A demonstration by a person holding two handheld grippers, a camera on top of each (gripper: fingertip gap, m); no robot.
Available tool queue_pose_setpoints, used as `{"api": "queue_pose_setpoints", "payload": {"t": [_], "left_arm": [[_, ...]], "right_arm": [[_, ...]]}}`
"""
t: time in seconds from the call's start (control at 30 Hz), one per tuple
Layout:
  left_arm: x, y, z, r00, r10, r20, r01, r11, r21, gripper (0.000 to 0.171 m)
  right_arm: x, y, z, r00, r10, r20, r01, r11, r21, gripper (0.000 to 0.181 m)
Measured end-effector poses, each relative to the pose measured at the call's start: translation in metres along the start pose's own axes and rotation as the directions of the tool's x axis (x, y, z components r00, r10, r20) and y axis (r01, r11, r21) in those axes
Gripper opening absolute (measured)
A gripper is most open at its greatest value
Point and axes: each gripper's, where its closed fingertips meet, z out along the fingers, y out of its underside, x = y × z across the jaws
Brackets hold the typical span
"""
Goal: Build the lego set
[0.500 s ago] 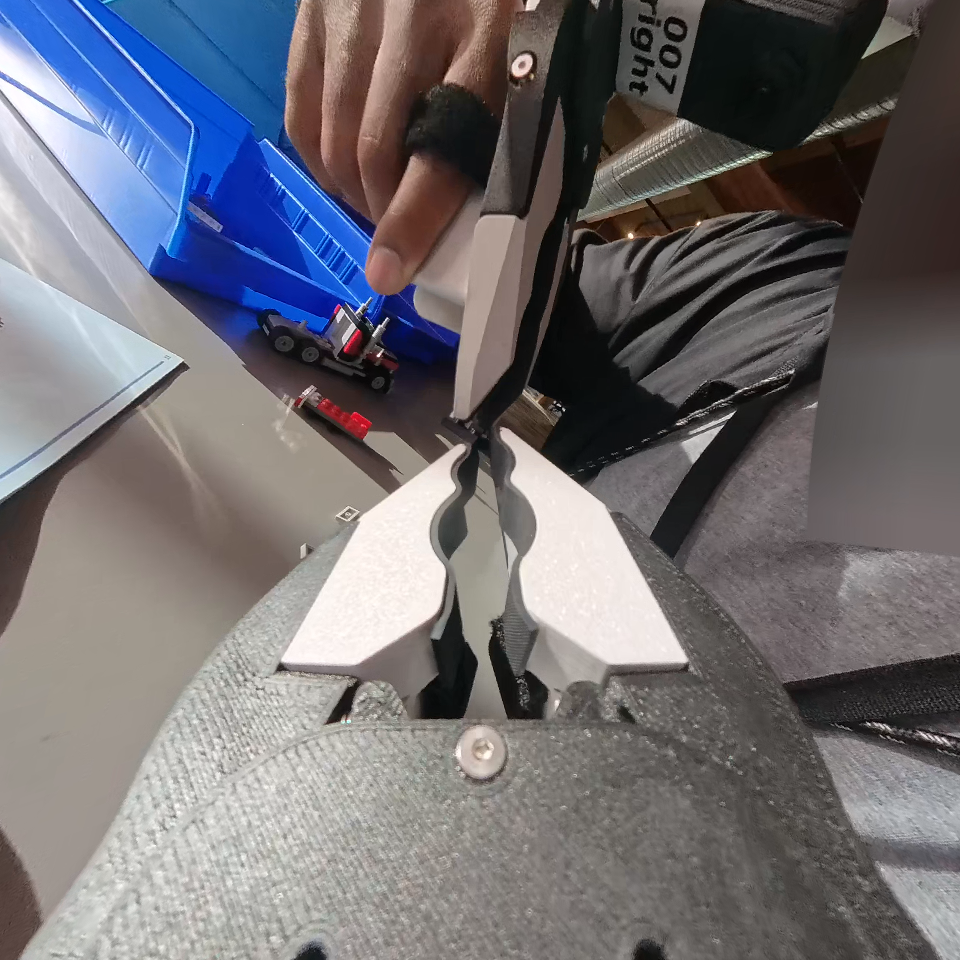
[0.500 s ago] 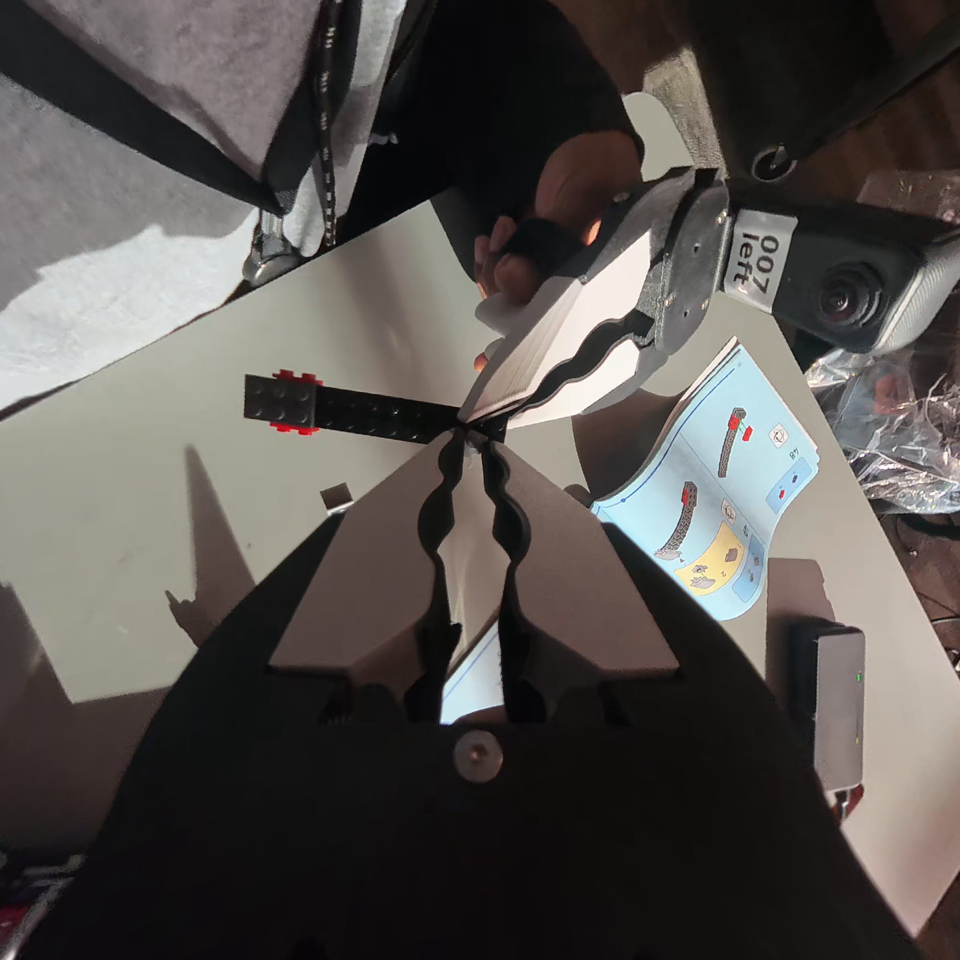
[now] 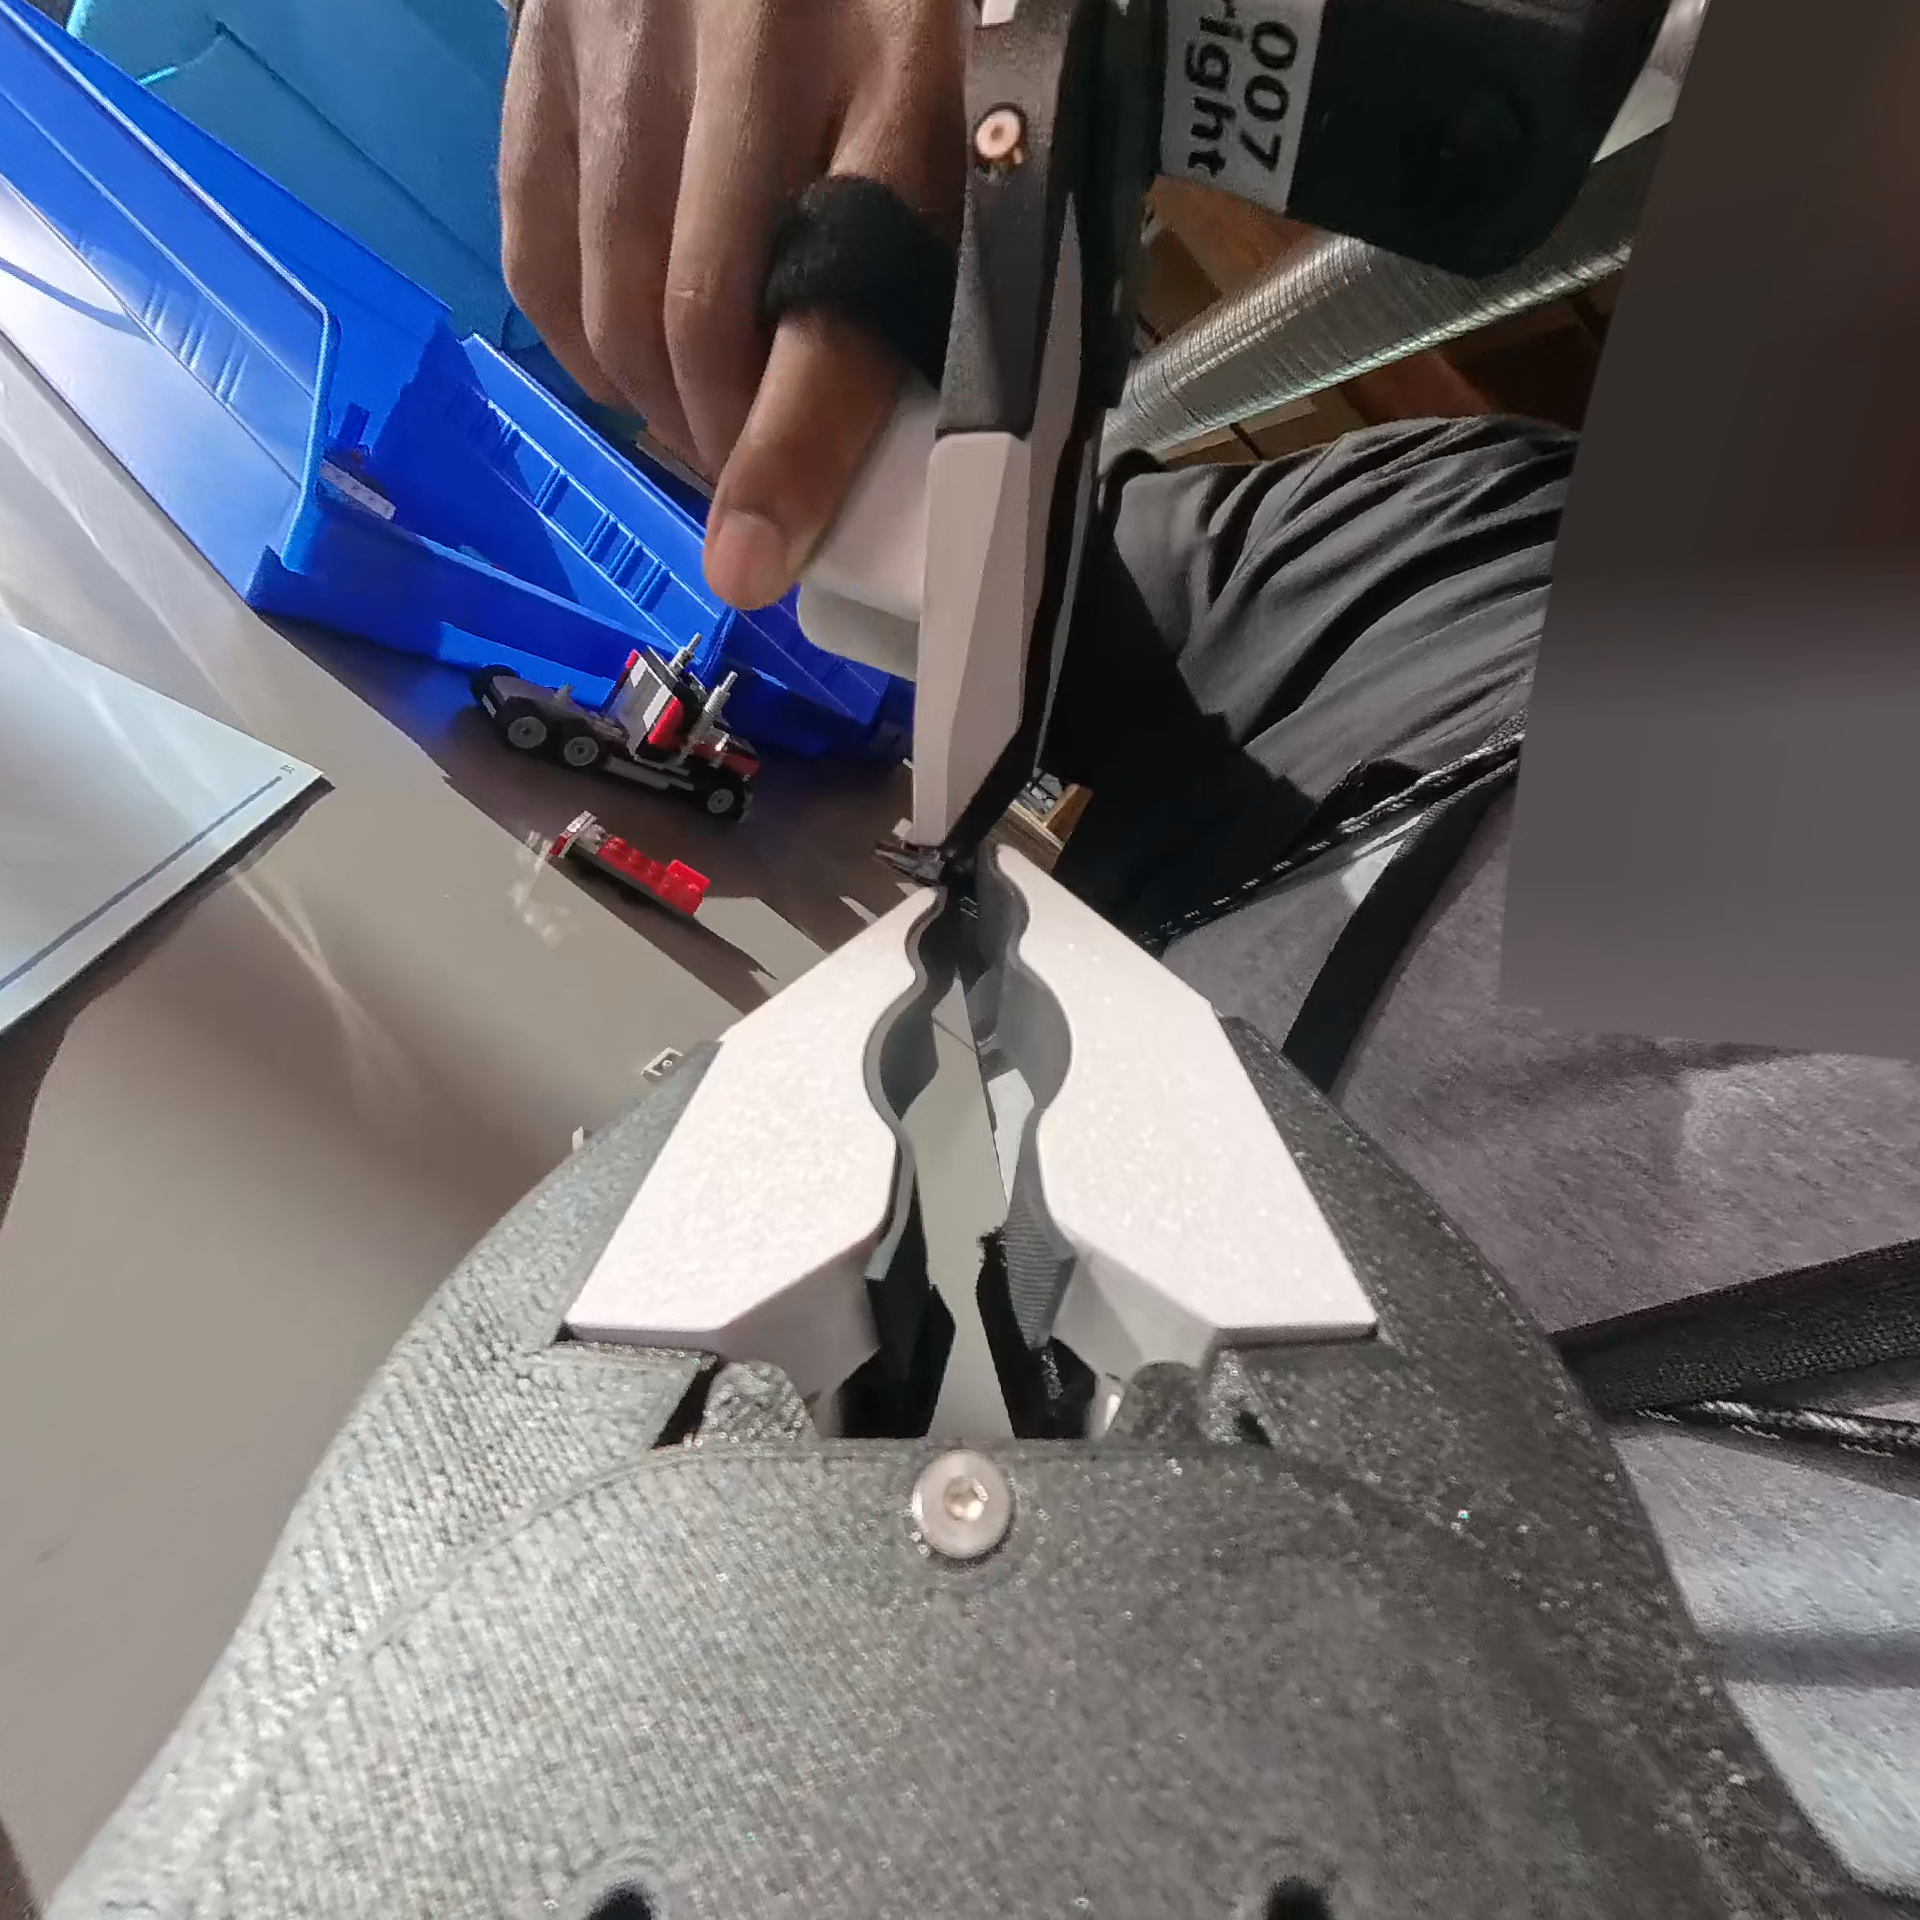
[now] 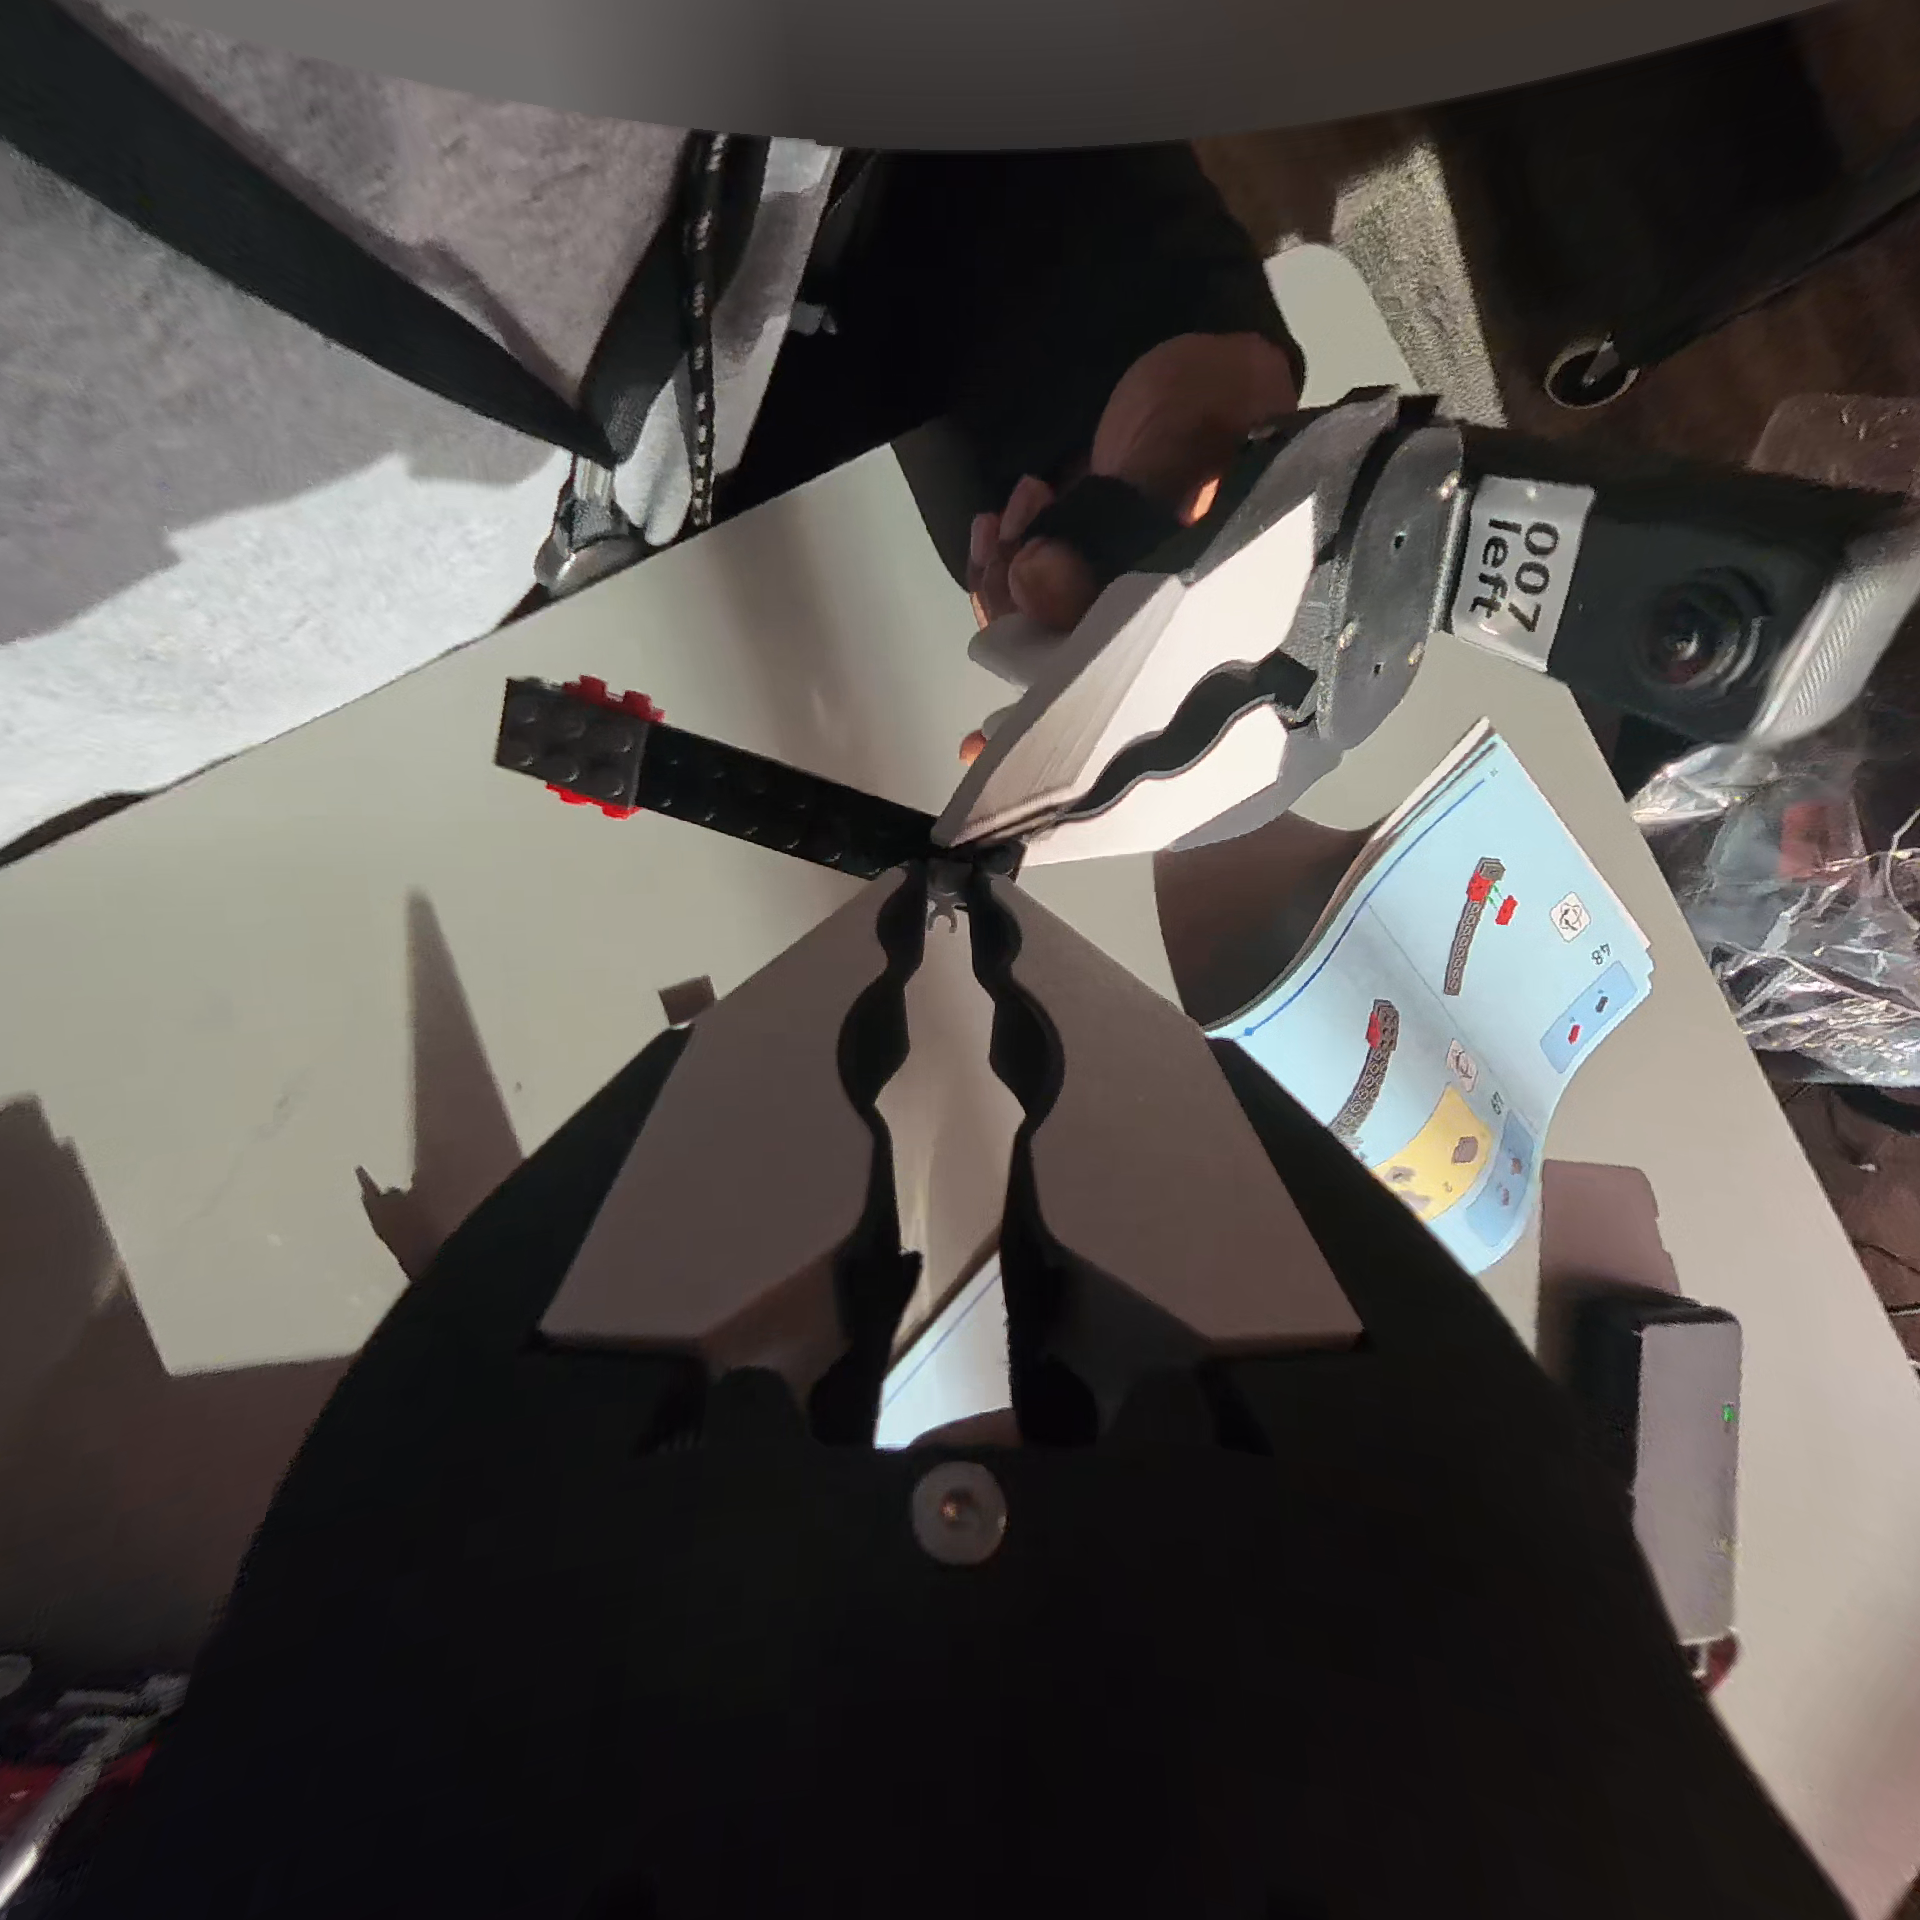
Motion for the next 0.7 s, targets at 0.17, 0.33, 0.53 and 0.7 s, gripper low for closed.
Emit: {"api": "queue_pose_setpoints", "payload": {"t": [0.17,0.33,0.53,0.7], "left_arm": [[0.000,-0.006,-0.002,1.000,0.013,0.000,-0.013,0.999,0.040,0.005],[0.000,-0.008,-0.002,1.000,0.009,-0.006,-0.009,0.998,0.056,0.005],[-0.001,-0.011,-0.004,1.000,-0.001,-0.007,0.002,0.997,0.077,0.005],[-0.001,-0.013,-0.006,1.000,-0.006,-0.008,0.006,0.996,0.093,0.005]], "right_arm": [[0.006,0.001,-0.004,0.996,0.066,-0.061,-0.064,0.997,0.042,0.010],[0.008,0.000,-0.006,0.993,0.074,-0.088,-0.071,0.997,0.034,0.010],[0.012,0.000,-0.007,0.992,0.072,-0.109,-0.070,0.997,0.019,0.010],[0.015,-0.001,-0.008,0.989,0.078,-0.123,-0.077,0.997,0.016,0.011]]}}
